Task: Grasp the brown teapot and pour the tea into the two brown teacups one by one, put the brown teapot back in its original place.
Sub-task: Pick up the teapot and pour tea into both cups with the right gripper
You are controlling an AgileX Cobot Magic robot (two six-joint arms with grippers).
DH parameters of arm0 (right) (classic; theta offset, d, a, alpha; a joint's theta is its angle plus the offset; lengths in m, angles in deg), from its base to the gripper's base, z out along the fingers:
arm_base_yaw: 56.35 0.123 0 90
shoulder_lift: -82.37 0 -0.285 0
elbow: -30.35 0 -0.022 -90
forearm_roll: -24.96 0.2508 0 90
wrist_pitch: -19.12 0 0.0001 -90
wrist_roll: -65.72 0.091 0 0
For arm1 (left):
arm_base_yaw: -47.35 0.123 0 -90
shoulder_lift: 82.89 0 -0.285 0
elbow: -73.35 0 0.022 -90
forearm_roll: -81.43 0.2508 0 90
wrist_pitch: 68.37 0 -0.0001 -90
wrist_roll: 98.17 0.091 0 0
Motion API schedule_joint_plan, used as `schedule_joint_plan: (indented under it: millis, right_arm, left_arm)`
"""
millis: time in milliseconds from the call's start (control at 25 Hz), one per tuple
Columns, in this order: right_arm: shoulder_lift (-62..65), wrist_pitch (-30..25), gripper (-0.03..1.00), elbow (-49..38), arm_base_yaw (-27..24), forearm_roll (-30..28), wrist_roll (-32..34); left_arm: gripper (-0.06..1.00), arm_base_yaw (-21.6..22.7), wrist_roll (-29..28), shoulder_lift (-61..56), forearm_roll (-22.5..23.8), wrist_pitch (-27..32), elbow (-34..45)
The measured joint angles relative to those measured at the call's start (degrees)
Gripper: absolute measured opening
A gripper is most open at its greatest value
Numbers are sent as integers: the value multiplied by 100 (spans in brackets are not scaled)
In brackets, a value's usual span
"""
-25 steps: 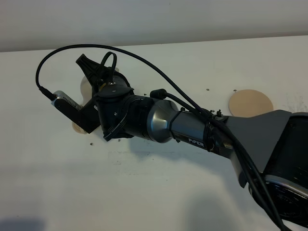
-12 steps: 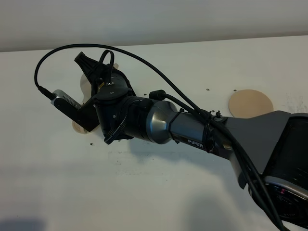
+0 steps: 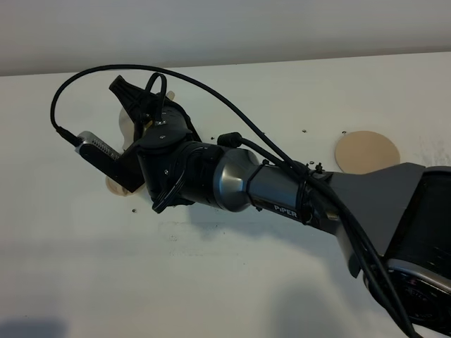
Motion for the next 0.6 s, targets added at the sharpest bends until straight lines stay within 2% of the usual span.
schedule_joint_plan:
  millis: [600]
  right_arm:
    - [0, -95, 10, 0, 87, -118, 33]
  left_arm:
    - [33, 0, 0, 0, 0, 0, 0]
